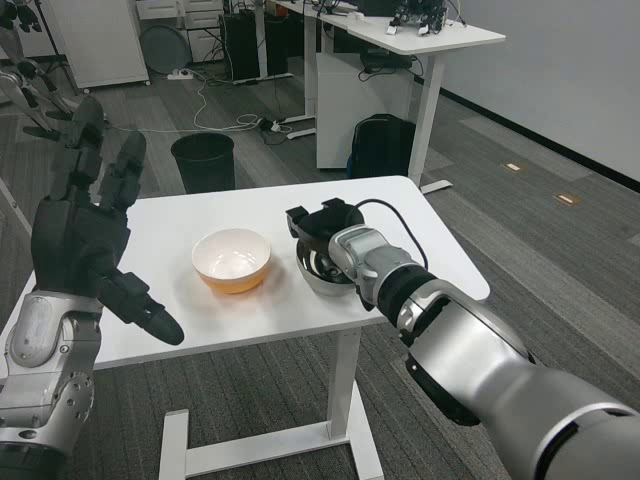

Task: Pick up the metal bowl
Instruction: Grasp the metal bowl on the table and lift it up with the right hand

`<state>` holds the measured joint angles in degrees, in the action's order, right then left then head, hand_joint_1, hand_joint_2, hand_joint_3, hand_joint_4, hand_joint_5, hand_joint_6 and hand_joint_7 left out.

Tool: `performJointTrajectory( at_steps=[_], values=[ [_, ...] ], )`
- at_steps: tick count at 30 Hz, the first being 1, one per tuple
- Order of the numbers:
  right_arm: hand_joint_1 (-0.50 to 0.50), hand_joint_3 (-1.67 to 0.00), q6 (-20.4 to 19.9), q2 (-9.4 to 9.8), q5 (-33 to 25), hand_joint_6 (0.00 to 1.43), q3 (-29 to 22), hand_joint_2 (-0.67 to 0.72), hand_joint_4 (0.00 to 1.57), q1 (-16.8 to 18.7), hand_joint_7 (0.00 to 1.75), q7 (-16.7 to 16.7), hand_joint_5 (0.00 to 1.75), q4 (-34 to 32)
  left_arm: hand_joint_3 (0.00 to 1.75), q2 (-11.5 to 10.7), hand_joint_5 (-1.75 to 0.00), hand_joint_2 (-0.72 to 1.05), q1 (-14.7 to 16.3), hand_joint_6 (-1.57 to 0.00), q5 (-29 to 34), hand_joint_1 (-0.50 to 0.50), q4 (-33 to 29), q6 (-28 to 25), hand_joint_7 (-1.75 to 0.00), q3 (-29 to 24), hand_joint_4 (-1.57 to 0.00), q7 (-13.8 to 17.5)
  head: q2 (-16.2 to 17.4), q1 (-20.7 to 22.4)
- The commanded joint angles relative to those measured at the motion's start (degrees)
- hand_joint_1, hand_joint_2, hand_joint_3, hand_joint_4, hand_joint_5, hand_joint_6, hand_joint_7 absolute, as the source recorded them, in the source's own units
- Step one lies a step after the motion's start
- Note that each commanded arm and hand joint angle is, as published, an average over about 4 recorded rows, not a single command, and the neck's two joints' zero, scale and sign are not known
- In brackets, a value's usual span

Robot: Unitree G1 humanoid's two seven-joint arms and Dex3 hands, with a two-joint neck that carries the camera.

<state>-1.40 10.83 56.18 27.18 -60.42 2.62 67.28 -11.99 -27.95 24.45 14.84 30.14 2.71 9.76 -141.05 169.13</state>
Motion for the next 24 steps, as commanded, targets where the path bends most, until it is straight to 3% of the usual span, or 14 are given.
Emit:
performJointTrajectory(
  at_steps=[1,2,4,6,7,8,9,11,13,16,19,24],
  values=[
    [-0.46,-1.23,0.2,0.04,-0.4,0.00,0.1,-0.45,0.71,0.3,1.20,0.9,1.65,1.2,0.09,-0.2,-0.10,-0.72,0.9,0.00,0.5,-0.50,-0.1,0.6,0.00,-0.4,0.00,0.0,0.1,0.1],
    [-0.46,-1.25,0.2,0.02,-0.5,0.00,0.1,-0.46,0.75,0.3,1.22,1.3,1.65,1.2,0.09,-0.2,-0.10,-0.72,0.9,0.00,0.5,-0.50,-0.1,0.6,0.00,-0.4,0.00,0.0,0.2,0.2],
    [-0.44,-1.27,0.2,-0.02,-1.1,0.00,-0.1,-0.51,0.98,0.2,1.31,1.9,1.60,1.3,0.07,-0.2,-0.10,-0.72,1.0,0.00,0.5,-0.50,-0.2,0.7,0.00,-0.5,0.00,0.0,0.4,0.2],
    [-0.42,-1.35,0.1,-0.07,-1.6,0.04,-0.1,-0.54,1.36,0.2,1.47,2.1,1.45,1.2,0.07,-0.2,-0.10,-0.72,1.1,0.00,0.5,-0.50,-0.2,0.7,0.00,-0.6,0.00,0.0,0.5,0.3],
    [-0.42,-1.39,0.0,-0.09,-1.5,0.07,-0.1,-0.54,1.48,0.2,1.54,2.2,1.41,1.2,0.07,-0.2,-0.10,-0.72,1.1,0.00,0.5,-0.50,-0.2,0.7,0.00,-0.6,0.00,0.0,0.5,0.4],
    [-0.42,-1.47,-0.1,-0.11,-1.5,0.21,-0.1,-0.56,1.57,0.2,1.57,2.4,1.28,1.1,0.09,-0.2,-0.10,-0.72,1.2,0.00,0.6,-0.50,-0.2,0.7,0.00,-0.6,0.00,0.0,0.5,0.5],
    [-0.42,-1.51,-0.2,-0.11,-1.5,0.33,-0.1,-0.57,1.57,0.2,1.57,2.6,1.21,1.0,0.09,-0.2,-0.10,-0.72,1.3,0.00,0.6,-0.50,-0.2,0.7,0.00,-0.6,0.00,0.0,0.5,0.5],
    [-0.42,-1.59,-0.4,-0.11,-1.5,0.71,-0.1,-0.60,1.57,0.2,1.48,3.0,1.07,1.0,0.09,-0.2,-0.10,-0.72,1.3,0.00,0.8,-0.50,-0.2,0.8,0.00,-0.6,0.00,0.0,0.6,0.8],
    [-0.42,-1.59,-0.5,-0.07,-1.6,0.95,-0.1,-0.60,1.57,0.2,1.40,3.0,1.04,1.1,0.07,-0.2,-0.10,-0.72,1.3,0.00,0.9,-0.50,-0.2,0.8,0.00,-0.6,0.00,0.0,0.7,0.9],
    [-0.42,-1.57,-0.6,-0.02,-1.9,1.16,-0.1,-0.60,1.57,0.1,1.26,3.0,0.97,1.2,0.09,-0.2,-0.10,-0.72,1.4,0.00,1.0,-0.50,-0.2,0.9,0.00,-0.6,0.00,0.0,0.8,1.1],
    [-0.42,-1.51,-0.6,0.04,-2.7,1.27,-0.1,-0.60,1.57,0.0,1.17,2.7,0.97,0.9,0.07,-0.2,-0.10,-0.72,1.6,0.00,1.0,-0.50,-0.2,0.9,0.00,-0.7,0.00,0.0,1.0,1.2],
    [-0.42,-1.51,-0.6,0.48,-3.0,1.28,-0.2,-0.60,1.57,0.3,1.12,0.3,0.97,-2.3,0.07,-0.2,-0.10,-0.72,1.8,0.00,1.1,-0.50,-0.2,0.9,0.00,-0.7,0.00,0.0,1.0,1.4]
  ],
)
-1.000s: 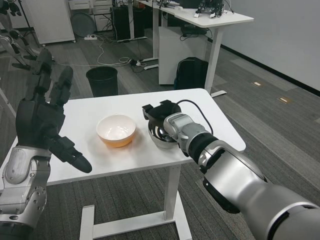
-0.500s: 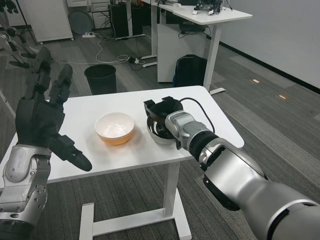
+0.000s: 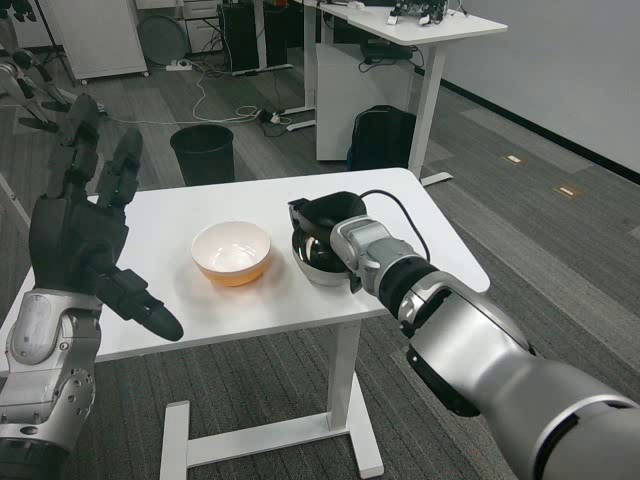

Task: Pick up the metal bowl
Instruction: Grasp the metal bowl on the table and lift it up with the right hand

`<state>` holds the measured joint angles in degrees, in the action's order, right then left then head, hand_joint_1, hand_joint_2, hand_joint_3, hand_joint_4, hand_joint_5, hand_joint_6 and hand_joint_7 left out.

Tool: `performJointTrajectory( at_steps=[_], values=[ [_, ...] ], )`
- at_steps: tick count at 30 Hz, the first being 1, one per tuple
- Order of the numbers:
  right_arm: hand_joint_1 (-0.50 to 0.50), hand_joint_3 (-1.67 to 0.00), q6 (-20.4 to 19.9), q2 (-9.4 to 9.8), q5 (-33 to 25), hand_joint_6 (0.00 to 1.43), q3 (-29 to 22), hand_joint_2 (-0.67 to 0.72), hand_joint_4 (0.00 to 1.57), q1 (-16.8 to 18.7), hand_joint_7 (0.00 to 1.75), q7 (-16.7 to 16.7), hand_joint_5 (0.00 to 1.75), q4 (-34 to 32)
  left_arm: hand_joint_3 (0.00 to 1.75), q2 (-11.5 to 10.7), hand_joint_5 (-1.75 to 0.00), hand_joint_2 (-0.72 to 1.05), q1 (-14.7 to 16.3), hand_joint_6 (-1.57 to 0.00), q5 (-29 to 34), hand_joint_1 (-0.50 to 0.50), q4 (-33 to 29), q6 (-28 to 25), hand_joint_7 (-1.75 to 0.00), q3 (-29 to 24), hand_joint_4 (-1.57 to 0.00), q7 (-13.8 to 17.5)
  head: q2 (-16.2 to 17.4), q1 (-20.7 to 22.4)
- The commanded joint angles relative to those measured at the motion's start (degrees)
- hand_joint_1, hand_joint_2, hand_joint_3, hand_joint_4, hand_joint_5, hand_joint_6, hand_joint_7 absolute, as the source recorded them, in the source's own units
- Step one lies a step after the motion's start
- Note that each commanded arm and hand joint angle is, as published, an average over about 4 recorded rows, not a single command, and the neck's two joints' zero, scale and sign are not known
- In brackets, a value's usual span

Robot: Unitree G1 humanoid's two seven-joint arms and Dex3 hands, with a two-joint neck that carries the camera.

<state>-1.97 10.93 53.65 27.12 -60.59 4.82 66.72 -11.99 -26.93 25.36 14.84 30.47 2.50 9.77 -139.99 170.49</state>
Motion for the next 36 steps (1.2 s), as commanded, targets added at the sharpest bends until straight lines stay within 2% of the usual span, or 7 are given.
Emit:
performJointTrajectory(
  at_steps=[1,9,16,20,25,32,36],
  values=[
    [-0.42,-1.51,-0.1,0.54,-0.4,1.28,-0.2,-0.60,1.57,0.6,1.12,-2.5,0.97,-2.7,0.07,-0.2,-0.10,-0.72,0.8,0.00,0.2,-0.50,-0.2,0.6,0.00,-0.5,0.00,0.0,-0.1,0.1],
    [-0.42,-1.51,-0.1,3.84,0.5,1.31,-2.7,-0.60,1.57,4.2,1.12,-7.8,0.97,-18.0,0.02,-0.3,-0.10,-0.72,1.3,0.00,0.1,-0.50,-0.3,0.6,0.00,-1.0,0.00,0.0,-0.8,-0.1],
    [-0.42,-1.51,0.0,5.02,1.8,1.33,-5.2,-0.60,1.57,6.4,1.05,-9.8,0.97,-25.2,0.07,-0.4,-0.10,-0.72,1.3,0.00,0.1,-0.50,-0.3,0.6,0.00,-1.0,0.00,0.0,-2.7,0.1],
    [-0.42,-1.51,0.2,5.94,3.6,1.32,-6.2,-0.60,1.57,7.5,1.05,-10.8,0.97,-29.7,0.00,-0.4,-0.10,-0.72,1.3,0.00,0.5,-0.50,-0.3,0.6,0.00,-1.0,0.00,0.0,-7.6,0.5],
    [-0.42,-1.51,4.5,6.45,7.5,1.31,-6.1,-0.60,1.57,9.5,1.05,-11.7,0.97,-38.5,0.07,-0.5,-0.10,-0.72,1.5,0.00,0.9,-0.50,-0.3,0.6,0.00,-1.1,0.00,0.1,-15.4,1.4],
    [-0.42,-1.51,5.5,7.81,7.2,1.31,-6.1,-0.60,1.57,11.8,1.05,-14.7,0.97,-49.8,0.07,-1.0,-0.10,-0.72,1.9,0.00,0.9,-0.50,-0.5,1.2,0.00,-1.7,0.00,0.9,-19.6,1.2],
    [-0.42,-1.51,5.7,8.54,7.0,1.34,-6.8,-0.60,1.57,13.0,1.05,-15.5,0.97,-53.4,0.09,-1.4,-0.10,-0.72,2.0,0.00,1.3,-0.50,-0.6,1.3,0.00,-2.0,0.00,1.0,-19.4,0.2]
  ],
)
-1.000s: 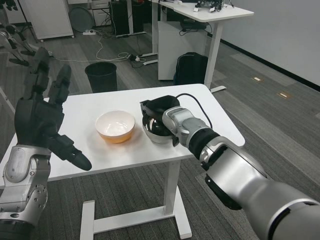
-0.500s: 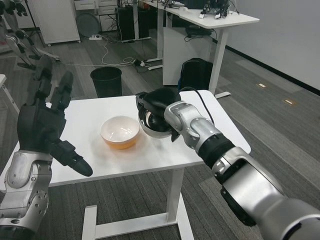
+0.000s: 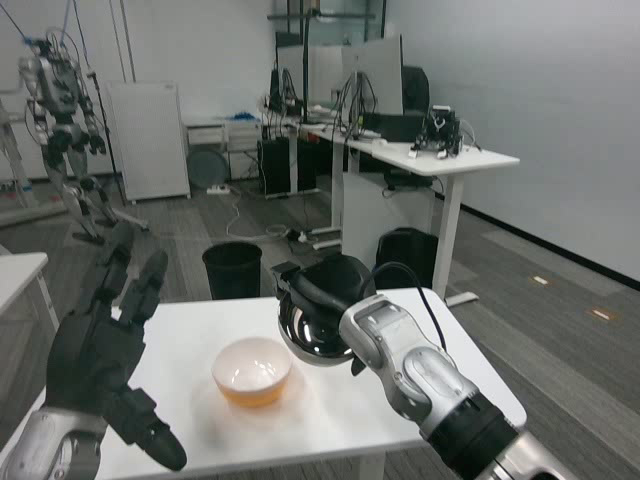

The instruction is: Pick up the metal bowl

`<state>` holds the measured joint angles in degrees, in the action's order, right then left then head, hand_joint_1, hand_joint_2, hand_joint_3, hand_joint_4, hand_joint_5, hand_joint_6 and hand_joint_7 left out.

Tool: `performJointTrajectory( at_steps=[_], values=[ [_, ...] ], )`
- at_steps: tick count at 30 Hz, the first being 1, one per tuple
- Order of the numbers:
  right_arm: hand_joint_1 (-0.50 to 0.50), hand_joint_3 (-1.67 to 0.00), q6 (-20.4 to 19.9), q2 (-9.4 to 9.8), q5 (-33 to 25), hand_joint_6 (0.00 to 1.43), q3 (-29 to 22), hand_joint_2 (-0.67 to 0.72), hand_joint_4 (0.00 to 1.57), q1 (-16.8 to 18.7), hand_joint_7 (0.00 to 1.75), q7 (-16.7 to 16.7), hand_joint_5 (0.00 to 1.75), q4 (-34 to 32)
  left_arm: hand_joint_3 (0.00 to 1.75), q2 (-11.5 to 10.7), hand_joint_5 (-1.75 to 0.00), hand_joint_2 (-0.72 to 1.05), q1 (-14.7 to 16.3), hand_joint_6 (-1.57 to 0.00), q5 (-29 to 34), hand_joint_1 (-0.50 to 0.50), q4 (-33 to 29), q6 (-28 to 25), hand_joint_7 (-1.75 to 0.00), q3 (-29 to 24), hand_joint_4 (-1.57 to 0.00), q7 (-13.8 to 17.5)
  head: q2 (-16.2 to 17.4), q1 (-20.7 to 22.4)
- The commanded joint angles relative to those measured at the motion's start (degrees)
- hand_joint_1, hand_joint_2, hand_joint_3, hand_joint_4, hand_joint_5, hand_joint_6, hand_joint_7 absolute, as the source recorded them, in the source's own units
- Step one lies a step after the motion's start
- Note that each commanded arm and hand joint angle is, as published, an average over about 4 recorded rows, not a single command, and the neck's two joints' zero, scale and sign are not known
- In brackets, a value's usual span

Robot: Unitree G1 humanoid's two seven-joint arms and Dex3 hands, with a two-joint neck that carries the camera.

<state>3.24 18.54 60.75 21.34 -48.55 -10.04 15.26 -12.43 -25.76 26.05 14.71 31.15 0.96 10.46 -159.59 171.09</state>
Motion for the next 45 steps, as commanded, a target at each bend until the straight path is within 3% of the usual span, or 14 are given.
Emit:
performJointTrajectory(
  at_steps=[1,19,24,30,34,45],
  values=[
    [-0.42,-1.51,0.6,0.99,-0.1,1.34,-1.2,-0.60,1.57,1.2,1.05,-0.6,0.97,-2.2,0.09,-1.0,-0.10,-0.72,0.8,0.00,0.7,-0.50,-0.5,0.6,0.00,-0.4,0.00,0.3,0.2,-0.6],
    [-0.42,-1.51,1.5,3.08,0.5,1.36,-6.7,-0.60,1.57,4.1,0.98,-1.8,0.90,-3.3,0.09,-1.8,-0.10,-0.72,1.4,0.00,1.7,-0.50,-1.3,0.5,0.00,-0.5,0.00,0.5,3.6,-1.6],
    [-0.42,-1.51,1.5,3.08,0.6,1.36,-7.6,-0.60,1.57,4.5,1.01,-1.8,0.95,-3.4,0.04,-1.8,-0.10,-0.72,1.4,0.00,1.7,-0.50,-1.3,0.5,0.00,-0.5,0.00,0.5,3.7,-1.6],
    [-0.42,-1.51,1.5,3.24,0.5,1.37,-7.9,-0.60,1.57,4.7,0.98,-1.8,0.87,-3.4,0.00,-1.8,-0.10,-0.72,1.3,0.00,1.7,-0.50,-1.2,0.5,0.00,-0.4,0.00,0.5,3.8,-1.4],
    [-0.42,-1.51,1.6,3.43,0.5,1.37,-8.1,-0.60,1.57,4.8,0.98,-1.8,0.87,-3.4,0.09,-1.7,-0.10,-0.72,1.3,0.00,1.7,-0.50,-1.2,0.5,0.00,-0.5,0.00,0.5,3.9,-1.3],
    [-0.42,-1.51,1.6,3.78,0.3,1.36,-8.5,-0.60,1.57,5.3,0.98,-1.8,0.87,-3.8,0.09,-1.4,-0.10,-0.72,1.4,0.00,1.6,-0.50,-1.3,0.5,0.00,-0.4,0.00,0.5,3.7,-1.6]
  ],
)
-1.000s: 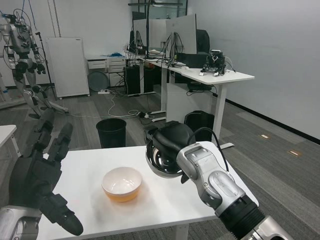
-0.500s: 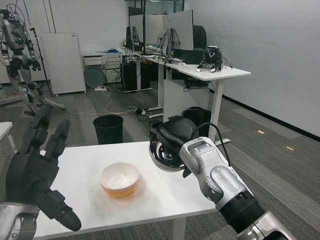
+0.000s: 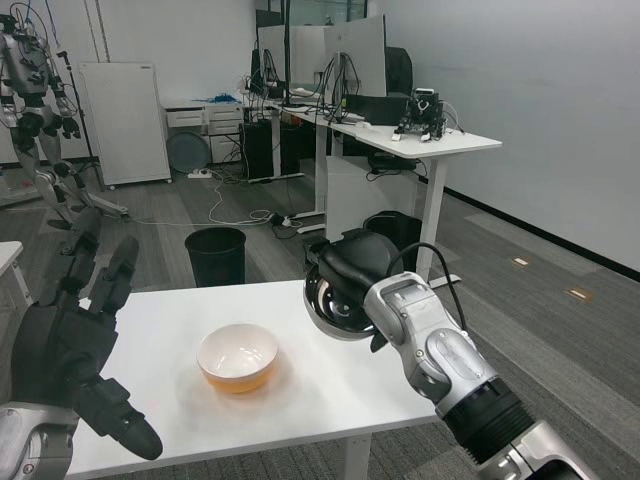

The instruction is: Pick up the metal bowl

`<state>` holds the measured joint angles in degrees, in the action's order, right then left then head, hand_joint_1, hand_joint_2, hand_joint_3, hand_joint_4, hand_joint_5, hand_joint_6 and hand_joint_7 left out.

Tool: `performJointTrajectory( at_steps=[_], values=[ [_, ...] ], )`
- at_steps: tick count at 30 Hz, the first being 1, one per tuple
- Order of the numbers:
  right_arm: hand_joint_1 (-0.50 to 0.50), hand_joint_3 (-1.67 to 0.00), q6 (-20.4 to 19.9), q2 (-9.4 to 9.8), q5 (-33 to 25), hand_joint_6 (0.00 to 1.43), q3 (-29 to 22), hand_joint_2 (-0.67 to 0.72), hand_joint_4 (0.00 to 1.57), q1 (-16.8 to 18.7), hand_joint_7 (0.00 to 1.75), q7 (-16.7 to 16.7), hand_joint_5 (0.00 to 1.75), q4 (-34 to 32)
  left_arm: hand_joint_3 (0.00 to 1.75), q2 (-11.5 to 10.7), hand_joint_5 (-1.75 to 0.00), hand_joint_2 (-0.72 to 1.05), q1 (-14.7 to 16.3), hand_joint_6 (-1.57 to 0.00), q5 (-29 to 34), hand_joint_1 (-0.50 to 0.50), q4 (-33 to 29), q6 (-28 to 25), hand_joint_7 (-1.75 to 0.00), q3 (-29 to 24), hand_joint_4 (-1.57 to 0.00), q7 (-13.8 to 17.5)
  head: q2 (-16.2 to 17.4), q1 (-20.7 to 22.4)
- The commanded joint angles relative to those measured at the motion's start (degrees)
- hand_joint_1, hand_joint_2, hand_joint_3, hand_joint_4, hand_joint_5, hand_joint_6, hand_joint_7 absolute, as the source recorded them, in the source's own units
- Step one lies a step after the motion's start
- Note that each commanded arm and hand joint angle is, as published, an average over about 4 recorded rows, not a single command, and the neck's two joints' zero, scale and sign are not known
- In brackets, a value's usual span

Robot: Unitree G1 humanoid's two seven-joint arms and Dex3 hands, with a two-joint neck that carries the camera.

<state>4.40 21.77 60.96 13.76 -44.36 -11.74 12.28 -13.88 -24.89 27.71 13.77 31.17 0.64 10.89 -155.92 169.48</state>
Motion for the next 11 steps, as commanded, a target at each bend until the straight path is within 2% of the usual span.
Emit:
performJointTrajectory(
  at_steps=[1,4,8,11],
  values=[
    [-0.42,-1.51,0.4,0.56,0.1,1.36,-1.0,-0.60,1.57,1.1,0.98,-0.1,0.87,-0.9,0.07,0.1,-0.10,-0.72,0.5,0.00,0.0,-0.50,-0.3,0.5,0.00,0.0,0.00,0.1,0.0,0.0],
    [-0.42,-1.51,0.4,0.56,0.1,1.34,-1.1,-0.60,1.57,1.2,0.98,-0.1,0.87,-1.1,0.02,0.1,-0.10,-0.72,0.5,0.00,0.0,-0.50,-0.3,0.5,0.00,0.0,0.00,0.1,0.0,0.0],
    [-0.42,-1.51,0.4,0.56,0.0,1.34,-1.3,-0.60,1.57,1.3,0.98,-0.1,0.87,-1.1,0.09,0.1,-0.10,-0.72,0.5,0.00,0.0,-0.50,-0.3,0.5,0.00,0.0,0.00,0.1,-0.2,-0.1],
    [-0.42,-1.51,0.4,0.56,-0.1,1.34,-1.3,-0.60,1.57,1.3,0.98,-0.1,0.87,-1.1,0.03,0.1,-0.10,-0.72,0.5,0.00,0.0,-0.50,-0.3,0.5,0.00,0.0,0.00,0.1,-0.2,-0.1]
  ],
)
